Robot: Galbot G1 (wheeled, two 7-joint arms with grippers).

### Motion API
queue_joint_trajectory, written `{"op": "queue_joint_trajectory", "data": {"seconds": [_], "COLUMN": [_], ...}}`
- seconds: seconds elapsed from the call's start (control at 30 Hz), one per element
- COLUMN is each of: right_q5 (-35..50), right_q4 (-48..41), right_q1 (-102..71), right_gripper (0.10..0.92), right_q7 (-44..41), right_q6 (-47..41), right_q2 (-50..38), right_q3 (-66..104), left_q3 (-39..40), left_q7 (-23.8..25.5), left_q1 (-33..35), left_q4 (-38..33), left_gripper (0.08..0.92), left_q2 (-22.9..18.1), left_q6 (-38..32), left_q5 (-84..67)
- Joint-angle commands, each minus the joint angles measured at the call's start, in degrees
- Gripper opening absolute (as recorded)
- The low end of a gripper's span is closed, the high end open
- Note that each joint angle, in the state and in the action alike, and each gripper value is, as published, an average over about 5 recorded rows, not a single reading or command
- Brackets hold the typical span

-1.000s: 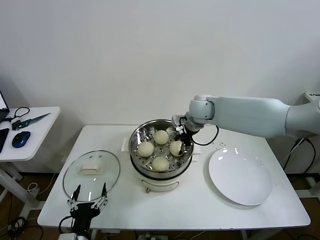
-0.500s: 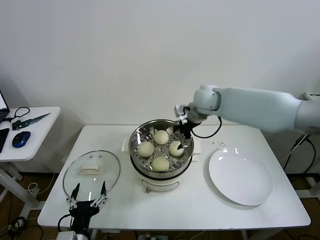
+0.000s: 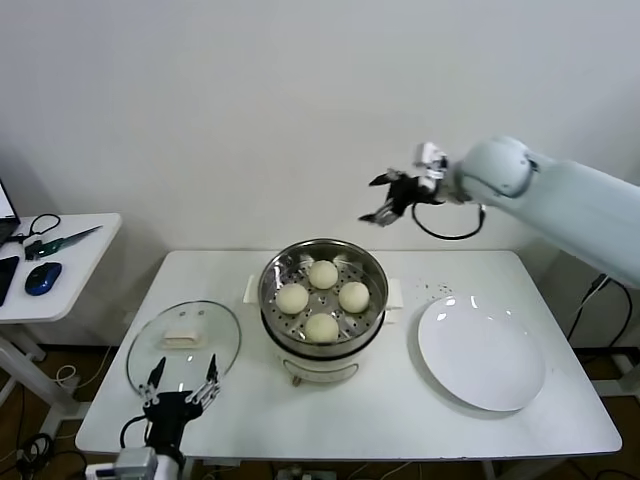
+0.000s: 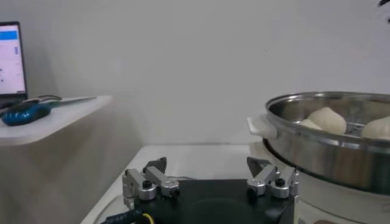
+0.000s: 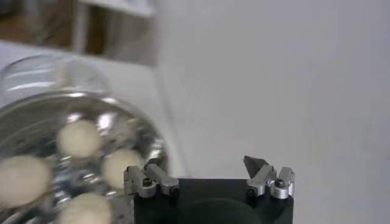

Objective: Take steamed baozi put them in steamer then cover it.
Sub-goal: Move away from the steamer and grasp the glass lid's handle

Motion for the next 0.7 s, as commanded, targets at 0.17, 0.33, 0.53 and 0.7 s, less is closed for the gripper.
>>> {"op": "queue_joint_trajectory", "data": {"seconds": [0.17,0.33,0.53,0.7], "right_q5": [-2.7,-4.1,-9.2,-13.0], "right_q4": [10.5,14.4,18.5,17.9], "right_q1": [-73.7,-96.3,-110.1,-112.5], "right_gripper": [0.823,0.823,0.823,0.823], "right_q7": [19.8,18.4,17.1,16.6], "right_q6": [9.7,15.1,26.6,38.7], "right_q2": [-11.6,-1.8,11.3,20.6], "right_q3": [73.8,94.1,100.6,97.3], "left_q3": [0.1,0.1,0.1,0.2], "left_q7": [0.9,1.1,1.0,0.5], "left_q1": [-3.6,-5.0,-5.4,-5.6], "left_q4": [0.0,0.1,0.9,1.5], "left_gripper": [0.823,0.823,0.823,0.823], "left_q2": [1.1,2.4,3.9,4.8], "left_q6": [1.7,0.5,-0.5,-1.3], "left_q5": [-0.2,-0.1,1.3,4.1]}}
